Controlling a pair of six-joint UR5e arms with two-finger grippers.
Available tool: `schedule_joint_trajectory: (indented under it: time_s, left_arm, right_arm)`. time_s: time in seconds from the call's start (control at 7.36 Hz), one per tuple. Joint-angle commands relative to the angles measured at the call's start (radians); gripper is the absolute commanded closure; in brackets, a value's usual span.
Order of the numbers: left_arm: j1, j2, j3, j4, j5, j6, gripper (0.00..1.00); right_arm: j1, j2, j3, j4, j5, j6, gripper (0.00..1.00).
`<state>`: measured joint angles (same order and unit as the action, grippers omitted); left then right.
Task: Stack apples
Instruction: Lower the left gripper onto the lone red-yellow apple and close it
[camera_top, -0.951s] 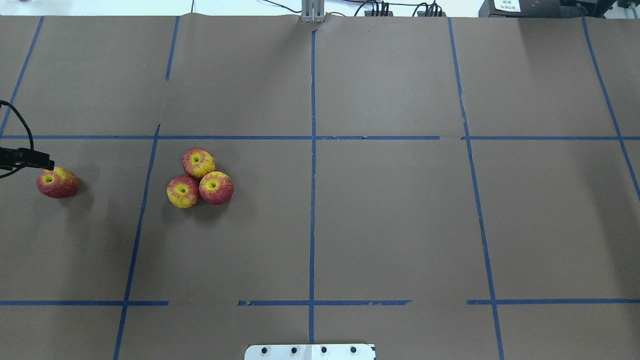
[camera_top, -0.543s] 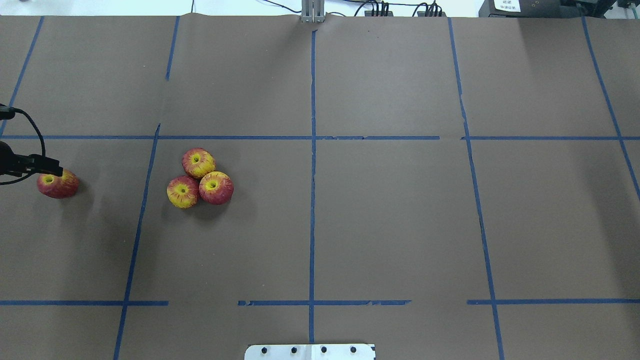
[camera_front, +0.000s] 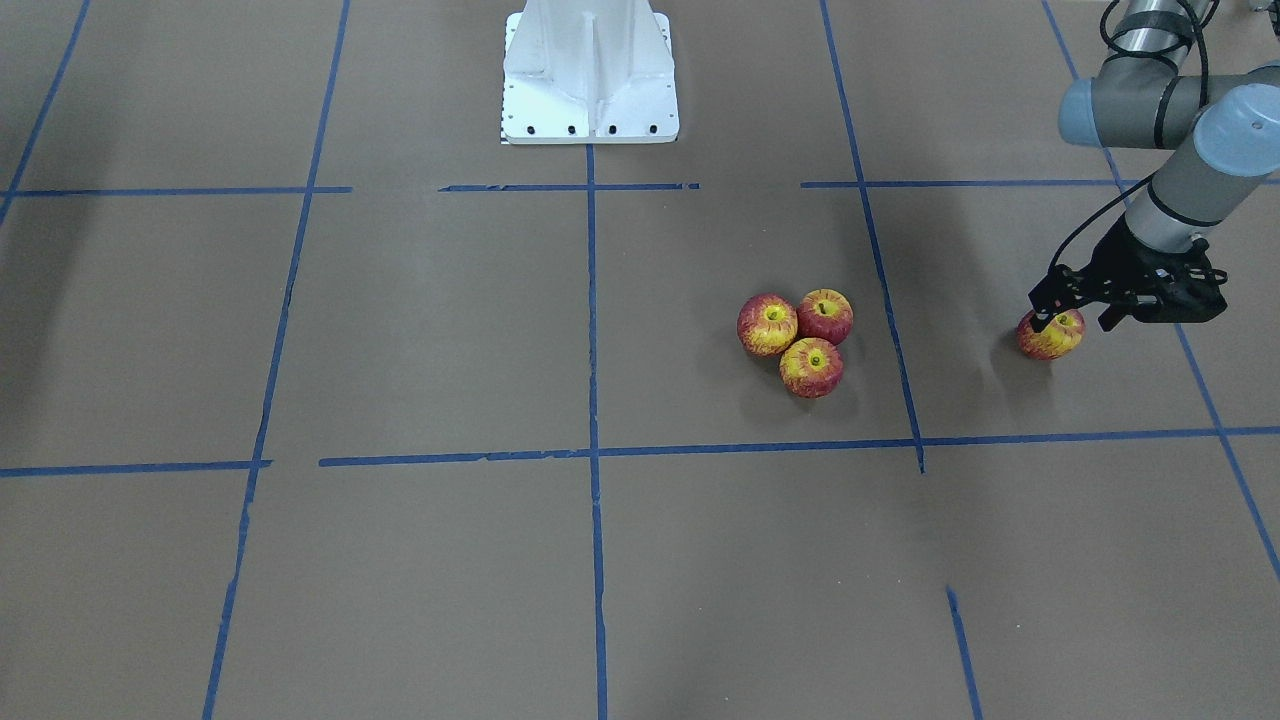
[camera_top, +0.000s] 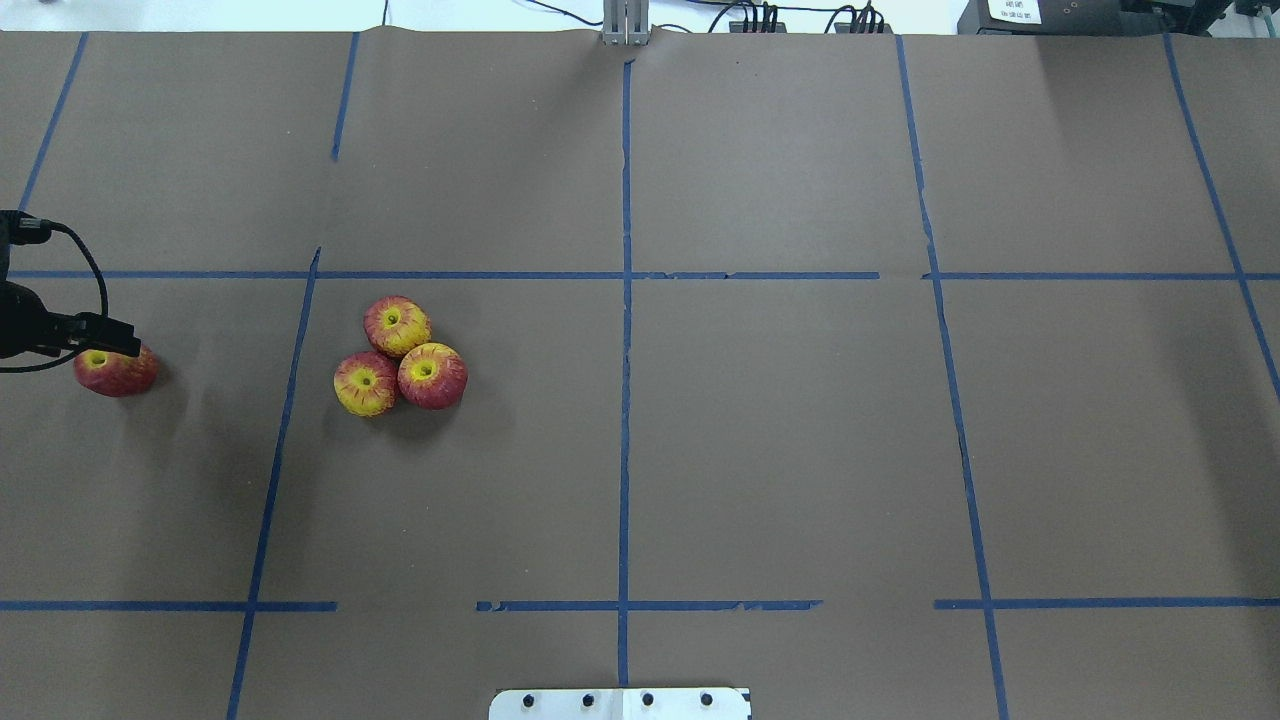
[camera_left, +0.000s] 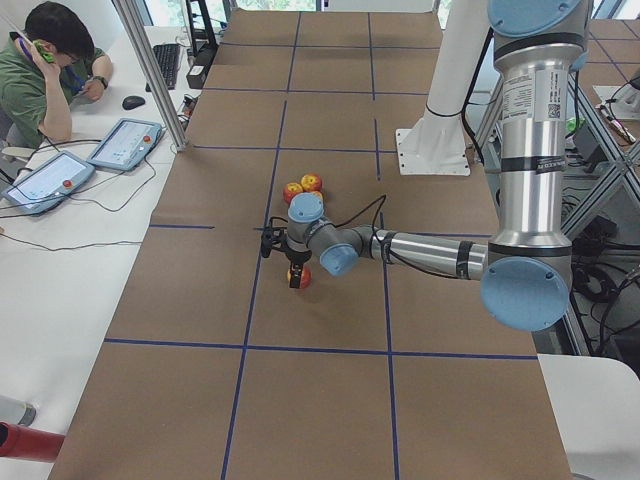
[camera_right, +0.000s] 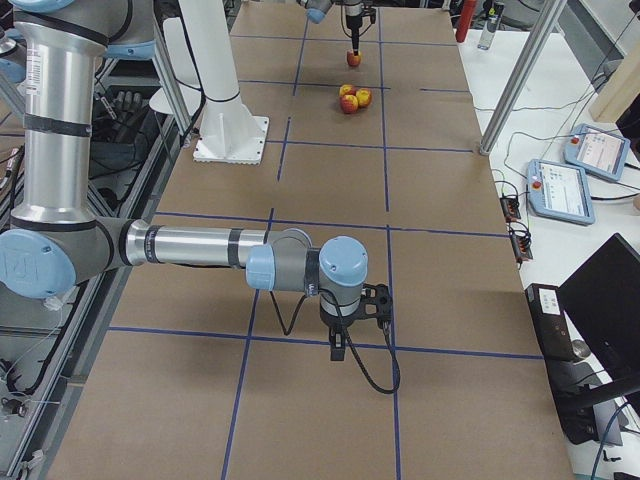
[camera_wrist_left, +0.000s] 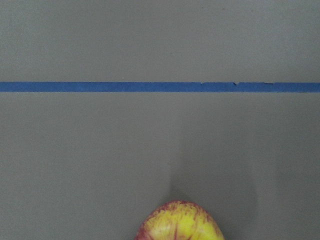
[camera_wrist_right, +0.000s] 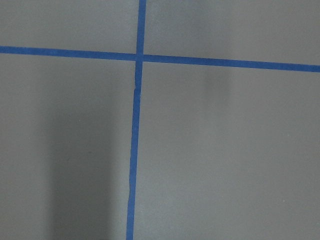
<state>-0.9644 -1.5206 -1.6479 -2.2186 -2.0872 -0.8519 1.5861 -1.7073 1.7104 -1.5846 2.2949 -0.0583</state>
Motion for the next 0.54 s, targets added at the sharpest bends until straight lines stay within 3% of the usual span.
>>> schedule_joint_trajectory:
  time_s: [0.0,0.41]
  left_arm:
    - [0.025,-0.013,0.035,-0.001,-0.001,0.001,0.00]
    - [0.043,-0.023,0.063,-0.001,-0.004,0.002,0.00]
  right_arm:
    - [0.000,0.000,0.000,0.000,0.000,0.000,0.00]
    - [0.000,0.000,0.000,0.000,0.000,0.000,0.00]
